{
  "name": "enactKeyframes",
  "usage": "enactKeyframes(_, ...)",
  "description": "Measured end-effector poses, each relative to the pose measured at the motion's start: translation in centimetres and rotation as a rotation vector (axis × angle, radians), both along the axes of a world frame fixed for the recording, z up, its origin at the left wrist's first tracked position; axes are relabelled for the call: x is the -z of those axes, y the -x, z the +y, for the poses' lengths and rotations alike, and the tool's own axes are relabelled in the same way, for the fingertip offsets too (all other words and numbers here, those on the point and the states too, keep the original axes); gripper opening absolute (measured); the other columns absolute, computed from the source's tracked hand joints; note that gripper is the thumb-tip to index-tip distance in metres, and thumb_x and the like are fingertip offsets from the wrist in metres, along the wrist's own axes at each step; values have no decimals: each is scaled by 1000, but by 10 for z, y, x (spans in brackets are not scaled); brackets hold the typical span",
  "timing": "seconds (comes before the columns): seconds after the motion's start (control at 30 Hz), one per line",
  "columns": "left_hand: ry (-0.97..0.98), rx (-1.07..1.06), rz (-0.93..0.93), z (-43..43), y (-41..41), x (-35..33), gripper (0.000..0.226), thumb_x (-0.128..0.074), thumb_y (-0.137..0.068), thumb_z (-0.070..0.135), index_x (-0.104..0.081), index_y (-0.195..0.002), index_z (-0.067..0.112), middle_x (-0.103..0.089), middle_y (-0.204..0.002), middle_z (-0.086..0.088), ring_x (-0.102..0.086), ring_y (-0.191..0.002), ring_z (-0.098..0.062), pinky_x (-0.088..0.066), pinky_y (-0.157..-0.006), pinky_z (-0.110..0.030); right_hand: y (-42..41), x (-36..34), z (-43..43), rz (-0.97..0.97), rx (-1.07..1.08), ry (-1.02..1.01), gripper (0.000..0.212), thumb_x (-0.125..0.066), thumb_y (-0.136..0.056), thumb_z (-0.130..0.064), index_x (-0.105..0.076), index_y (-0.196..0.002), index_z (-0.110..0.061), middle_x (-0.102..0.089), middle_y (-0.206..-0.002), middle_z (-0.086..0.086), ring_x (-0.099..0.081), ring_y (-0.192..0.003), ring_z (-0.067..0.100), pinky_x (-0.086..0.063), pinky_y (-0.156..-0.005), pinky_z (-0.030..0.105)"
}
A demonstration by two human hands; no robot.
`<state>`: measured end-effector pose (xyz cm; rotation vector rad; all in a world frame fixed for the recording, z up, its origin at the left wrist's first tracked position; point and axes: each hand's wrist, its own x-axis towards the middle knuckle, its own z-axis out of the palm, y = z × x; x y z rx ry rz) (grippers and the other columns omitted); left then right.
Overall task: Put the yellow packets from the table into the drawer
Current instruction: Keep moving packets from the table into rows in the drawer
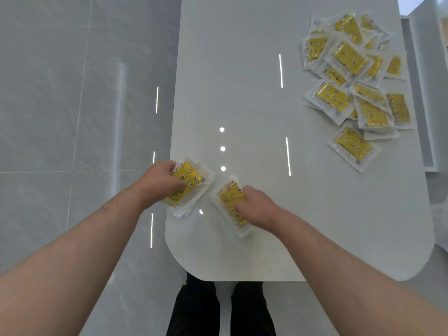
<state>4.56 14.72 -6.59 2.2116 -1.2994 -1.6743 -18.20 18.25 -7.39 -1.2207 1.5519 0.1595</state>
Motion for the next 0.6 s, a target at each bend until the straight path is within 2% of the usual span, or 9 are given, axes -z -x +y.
enactKeyframes(0.17,88,111,-32,-26,23,-76,12,-70,-74,8,-67,-86,7,-70,-84,-14,-69,-76,-26,-58,-70,-40,38,-77,-28,10,78,127,10,-60,-72,-12,-54,-71,-3,-50,-66,3,-46,-60,18,-37,-53,27)
enactKeyframes(0.27,154,171,-42,-38,45,-138,8,-72,-72,8,-66,-78,7,-69,-76,-12,-68,-69,-23,-55,-63,-35,63,-136,-36,26,112,165,19,-65,-70,-11,-48,-61,-12,-42,-59,3,-40,-54,17,-32,-48,25)
enactKeyframes(0.37,166,147,5,-41,66,-194,12,-74,-72,5,-67,-81,8,-70,-78,-13,-68,-68,-25,-56,-63,-35,88,-197,-36,9,225,192,21,-71,-71,-13,-53,-60,-9,-45,-57,1,-41,-50,14,-31,-43,21)
enactKeyframes(0.43,148,124,54,-40,76,-226,16,-75,-72,3,-68,-87,7,-72,-84,-15,-70,-74,-30,-57,-67,-39,104,-234,-31,-36,356,187,28,-73,-74,-12,-52,-56,-10,-48,-51,-5,-42,-44,8,-31,-42,17)
enactKeyframes(0.47,134,112,76,-38,79,-240,18,-75,-73,3,-68,-90,6,-72,-87,-16,-71,-78,-31,-58,-70,-41,113,-250,-28,-59,409,176,24,-74,-75,-13,-57,-59,-8,-55,-52,-4,-47,-46,6,-35,-44,17)
enactKeyframes(0.5,118,107,96,-35,83,-254,20,-75,-75,3,-67,-93,4,-72,-89,-17,-71,-80,-31,-59,-72,-43,119,-265,-22,-71,455,173,16,-75,-75,-14,-64,-70,-3,-66,-62,4,-55,-54,9,-41,-51,20)
enactKeyframes(0.57,104,130,111,-30,88,-280,20,-75,-76,4,-67,-95,3,-73,-90,-17,-71,-80,-30,-59,-74,-44,131,-294,-13,-61,502,173,27,-77,-74,-17,-68,-92,1,-72,-91,18,-65,-73,22,-50,-67,31)
enactKeyframes(0.6,105,160,112,-27,91,-292,19,-74,-76,4,-68,-94,4,-73,-90,-16,-72,-79,-29,-59,-74,-42,135,-309,-7,-56,513,177,28,-76,-73,-16,-69,-95,0,-72,-96,19,-68,-80,26,-52,-71,34)
